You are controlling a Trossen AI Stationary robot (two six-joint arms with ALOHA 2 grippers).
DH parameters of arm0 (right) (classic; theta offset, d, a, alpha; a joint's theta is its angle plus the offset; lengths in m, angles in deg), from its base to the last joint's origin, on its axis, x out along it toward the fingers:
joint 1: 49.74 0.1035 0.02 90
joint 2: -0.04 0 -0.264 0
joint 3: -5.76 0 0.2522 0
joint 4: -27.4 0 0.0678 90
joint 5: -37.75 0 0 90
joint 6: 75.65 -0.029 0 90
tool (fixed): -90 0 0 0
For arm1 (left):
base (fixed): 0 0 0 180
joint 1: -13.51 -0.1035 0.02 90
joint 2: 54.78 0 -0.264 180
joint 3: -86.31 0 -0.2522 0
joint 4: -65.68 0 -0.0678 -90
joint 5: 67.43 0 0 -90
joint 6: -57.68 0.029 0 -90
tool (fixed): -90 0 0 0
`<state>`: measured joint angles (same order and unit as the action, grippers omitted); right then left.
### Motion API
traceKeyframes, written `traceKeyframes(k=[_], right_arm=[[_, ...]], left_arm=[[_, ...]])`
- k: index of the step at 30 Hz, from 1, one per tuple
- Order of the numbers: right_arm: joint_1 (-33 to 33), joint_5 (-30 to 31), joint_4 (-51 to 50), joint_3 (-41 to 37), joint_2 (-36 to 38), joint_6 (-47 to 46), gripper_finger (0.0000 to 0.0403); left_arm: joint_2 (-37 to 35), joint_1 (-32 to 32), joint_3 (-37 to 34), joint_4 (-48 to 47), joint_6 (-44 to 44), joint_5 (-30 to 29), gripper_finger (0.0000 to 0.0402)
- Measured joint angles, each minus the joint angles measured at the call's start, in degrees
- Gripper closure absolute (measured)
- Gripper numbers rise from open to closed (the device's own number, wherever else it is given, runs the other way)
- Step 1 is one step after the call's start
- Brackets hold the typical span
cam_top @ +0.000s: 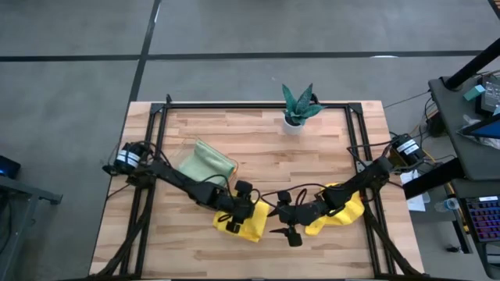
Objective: Fold microfiber towels
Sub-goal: Fold the left yellow microfiber cloth
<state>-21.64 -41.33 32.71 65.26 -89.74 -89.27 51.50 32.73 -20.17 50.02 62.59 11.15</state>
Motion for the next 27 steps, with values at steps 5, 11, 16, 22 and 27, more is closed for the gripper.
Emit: traceKeyframes(k=[5,11,16,22,27], right_arm=[[0.0,0.0,-0.1,-0.1,0.0,0.2,0.0158],[0.0,0.9,-0.1,-0.1,0.0,0.3,0.0158],[0.0,1.0,-0.2,-0.1,0.0,0.2,0.0158],[0.0,1.2,-0.3,-0.1,0.0,-0.8,0.0158],[0.0,1.2,0.1,-0.2,0.0,-2.1,0.0158]], left_arm=[[0.0,0.1,-0.1,-0.1,0.2,0.0,0.0285],[-0.1,0.1,-0.1,-0.1,0.2,0.0,0.039],[-2.1,1.1,0.2,-1.1,0.1,-0.1,0.0397],[-9.9,4.1,0.0,-10.1,-3.7,0.0,0.04],[-15.6,7.4,-0.2,-21.5,-13.0,0.6,0.04]])
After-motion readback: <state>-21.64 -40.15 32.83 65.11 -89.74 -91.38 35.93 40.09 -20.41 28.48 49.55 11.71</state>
